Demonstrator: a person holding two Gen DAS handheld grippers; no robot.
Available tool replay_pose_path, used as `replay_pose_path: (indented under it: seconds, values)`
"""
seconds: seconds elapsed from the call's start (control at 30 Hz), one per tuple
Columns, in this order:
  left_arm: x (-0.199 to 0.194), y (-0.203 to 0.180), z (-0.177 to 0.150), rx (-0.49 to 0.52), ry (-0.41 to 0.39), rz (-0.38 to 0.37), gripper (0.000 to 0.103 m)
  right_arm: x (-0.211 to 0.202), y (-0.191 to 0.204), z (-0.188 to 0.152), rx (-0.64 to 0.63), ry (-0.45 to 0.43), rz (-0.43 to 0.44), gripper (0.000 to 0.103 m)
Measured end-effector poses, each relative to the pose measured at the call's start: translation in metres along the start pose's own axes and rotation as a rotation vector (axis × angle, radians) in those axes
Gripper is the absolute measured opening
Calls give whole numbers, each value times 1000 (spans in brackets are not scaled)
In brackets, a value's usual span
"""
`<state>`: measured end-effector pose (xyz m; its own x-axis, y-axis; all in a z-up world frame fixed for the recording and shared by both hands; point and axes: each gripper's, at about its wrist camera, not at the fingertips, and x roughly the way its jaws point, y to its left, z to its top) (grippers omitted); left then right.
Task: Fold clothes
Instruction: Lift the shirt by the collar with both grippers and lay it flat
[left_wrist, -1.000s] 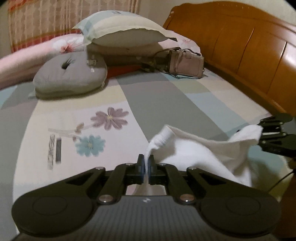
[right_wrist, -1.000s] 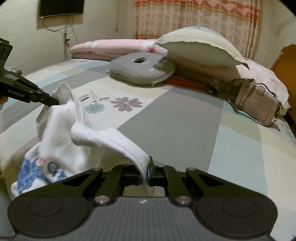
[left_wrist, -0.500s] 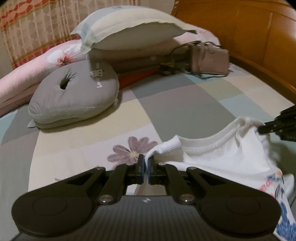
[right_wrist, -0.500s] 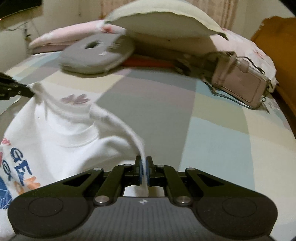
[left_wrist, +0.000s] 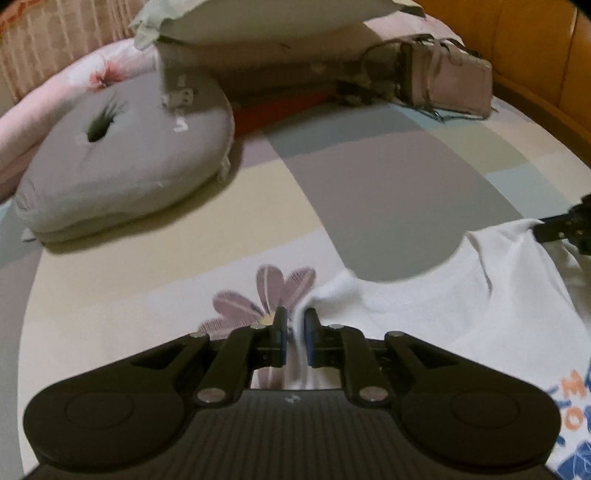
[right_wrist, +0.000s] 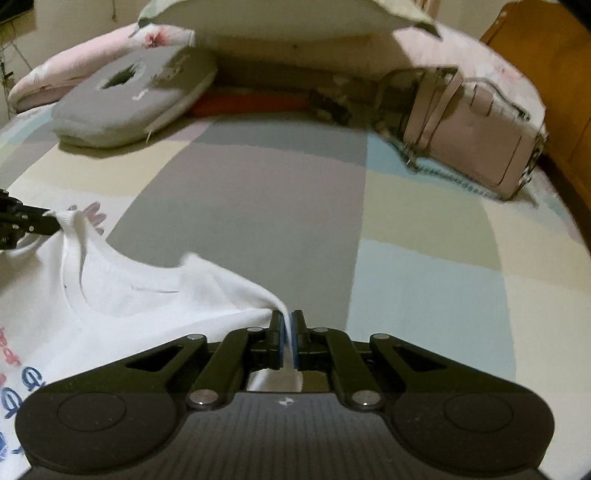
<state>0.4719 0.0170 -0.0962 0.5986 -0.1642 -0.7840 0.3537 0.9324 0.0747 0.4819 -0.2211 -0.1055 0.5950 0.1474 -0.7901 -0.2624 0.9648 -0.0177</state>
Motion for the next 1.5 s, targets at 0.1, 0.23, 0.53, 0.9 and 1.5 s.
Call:
replay_pose_path:
  seconds: [0.1, 0.23, 0.53, 0.9, 1.5]
  values:
    - [-11, -1, -8, 21, 1, 0, 15, -7, -2, -5, 14, -6, 24, 18]
    - [-38, 0, -19, 16, 1, -37, 30, -26, -4, -15, 33, -12, 54, 30]
    - [-118, -38, -63, 76, -17, -28, 53, -90, 3, -77, 83, -18, 176, 63]
    - [-215, -89, -146, 33, -92, -16, 71, -108, 10, -202, 469, 64, 620, 61]
    - [-230, -126, -191, -80, -107, -55, 71, -50, 30, -203, 589, -153, 656, 21]
